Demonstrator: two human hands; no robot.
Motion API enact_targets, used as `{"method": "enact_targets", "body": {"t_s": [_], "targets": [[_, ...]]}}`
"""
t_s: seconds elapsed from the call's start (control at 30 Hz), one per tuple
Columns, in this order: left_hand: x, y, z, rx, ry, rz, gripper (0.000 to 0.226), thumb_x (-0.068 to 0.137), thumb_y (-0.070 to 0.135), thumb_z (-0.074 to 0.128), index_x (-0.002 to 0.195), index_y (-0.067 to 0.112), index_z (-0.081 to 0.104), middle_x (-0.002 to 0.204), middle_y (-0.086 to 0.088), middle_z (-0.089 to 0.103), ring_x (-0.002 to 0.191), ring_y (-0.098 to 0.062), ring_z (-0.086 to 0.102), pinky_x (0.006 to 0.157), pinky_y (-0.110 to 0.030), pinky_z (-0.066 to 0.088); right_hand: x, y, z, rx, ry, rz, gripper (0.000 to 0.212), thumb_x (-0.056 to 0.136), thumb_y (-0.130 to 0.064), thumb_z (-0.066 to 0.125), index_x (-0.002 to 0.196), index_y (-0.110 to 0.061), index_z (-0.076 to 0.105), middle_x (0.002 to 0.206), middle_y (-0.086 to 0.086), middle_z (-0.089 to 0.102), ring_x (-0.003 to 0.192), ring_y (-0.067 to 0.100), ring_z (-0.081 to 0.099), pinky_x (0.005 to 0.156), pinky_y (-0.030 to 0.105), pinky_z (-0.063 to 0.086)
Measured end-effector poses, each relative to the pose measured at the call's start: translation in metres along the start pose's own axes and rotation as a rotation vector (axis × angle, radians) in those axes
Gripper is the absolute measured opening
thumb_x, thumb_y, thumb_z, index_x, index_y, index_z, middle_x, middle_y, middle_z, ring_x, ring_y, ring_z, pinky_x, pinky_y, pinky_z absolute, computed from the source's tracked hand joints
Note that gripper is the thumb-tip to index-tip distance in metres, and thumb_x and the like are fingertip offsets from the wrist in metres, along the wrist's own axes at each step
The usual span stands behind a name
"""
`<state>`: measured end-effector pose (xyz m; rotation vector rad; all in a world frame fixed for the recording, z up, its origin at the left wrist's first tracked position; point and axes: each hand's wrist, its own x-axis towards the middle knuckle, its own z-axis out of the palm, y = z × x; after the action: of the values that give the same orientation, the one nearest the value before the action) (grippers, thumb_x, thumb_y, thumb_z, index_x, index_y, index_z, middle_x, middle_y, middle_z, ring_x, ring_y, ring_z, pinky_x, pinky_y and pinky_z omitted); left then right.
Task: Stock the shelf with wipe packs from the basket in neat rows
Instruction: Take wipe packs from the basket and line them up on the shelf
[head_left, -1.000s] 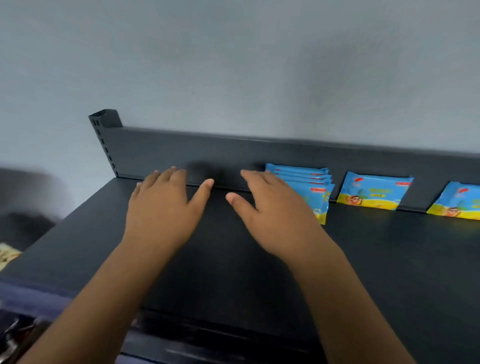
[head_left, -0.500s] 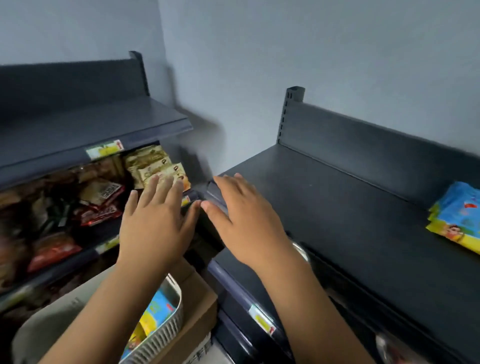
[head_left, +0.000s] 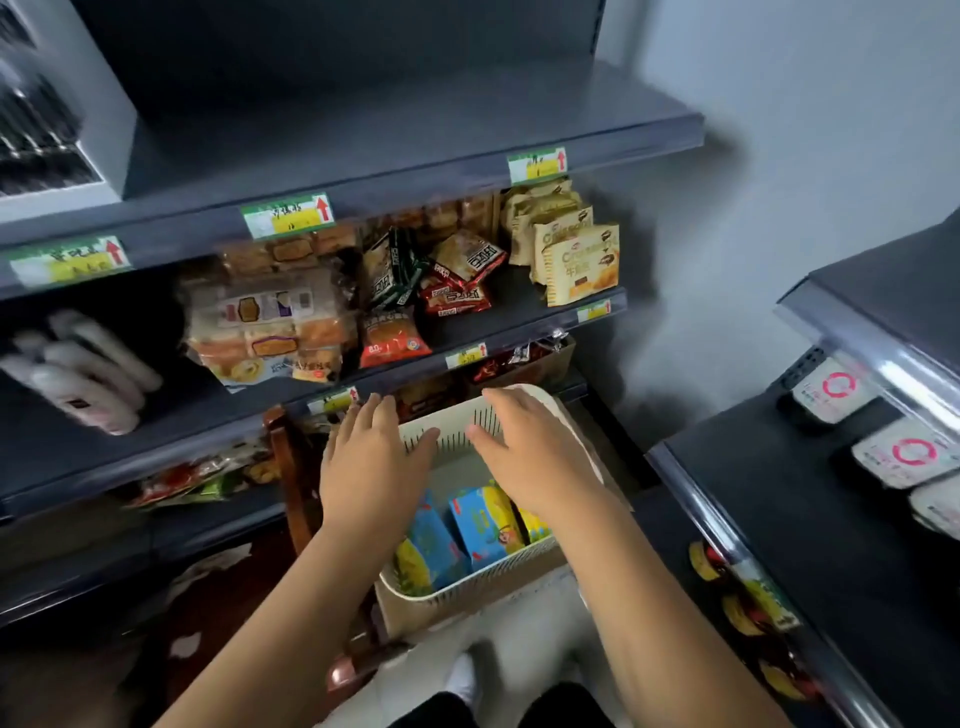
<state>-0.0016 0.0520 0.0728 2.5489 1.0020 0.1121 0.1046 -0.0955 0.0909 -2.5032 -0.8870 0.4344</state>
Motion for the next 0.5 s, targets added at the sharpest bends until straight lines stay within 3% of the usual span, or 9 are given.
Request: {"method": "enact_targets", "body": {"t_s": [0.13,0.23,0.3,0.5], "targets": [[0.012,-0.035,0.027,-0.125,-0.159,-0.085,0.058,0.091,0.053,0.059,0.139,0.021,0.051,0.141,-0.005,0.055,0.131,-0.031,0.050,0.102,-0.048,0.049,0.015,0.012,0.037,0.045,-0.153,0.122,0.061,0.103,-0.050,0.049,0.156,-0.022,0.037,0.159,0.000,0.042,0.144,0.023,0.043,0.111,0.042,0.040],[0.025,-0.046,0.055,-0.189,-0.314,-0.120,0.051,0.082,0.048,0.056,0.129,0.029,0.054,0.127,-0.002,0.065,0.110,-0.027,0.063,0.090,-0.043,0.056,0.028,0.029,0.062,0.088,-0.236,0.224,0.058,0.104,-0.044,0.053,0.153,-0.015,0.040,0.155,0.007,0.047,0.138,0.029,0.049,0.108,0.043,0.042],[0.033,-0.049,0.074,-0.223,-0.403,-0.142,0.052,0.083,0.042,0.058,0.133,0.029,0.053,0.128,-0.002,0.064,0.104,-0.022,0.064,0.090,-0.039,0.056,0.035,0.040,0.082,0.117,-0.270,0.305,0.054,0.103,-0.043,0.053,0.147,-0.013,0.046,0.146,0.011,0.055,0.131,0.031,0.054,0.105,0.043,0.046],[0.054,-0.068,0.129,-0.096,-0.543,-0.101,0.061,0.091,0.039,0.064,0.144,0.019,0.044,0.147,-0.009,0.049,0.130,-0.030,0.052,0.103,-0.041,0.048,0.061,0.075,0.141,0.049,-0.376,0.400,0.036,0.097,-0.040,0.059,0.113,-0.008,0.062,0.116,0.015,0.066,0.111,0.036,0.063,0.085,0.038,0.049]]}}
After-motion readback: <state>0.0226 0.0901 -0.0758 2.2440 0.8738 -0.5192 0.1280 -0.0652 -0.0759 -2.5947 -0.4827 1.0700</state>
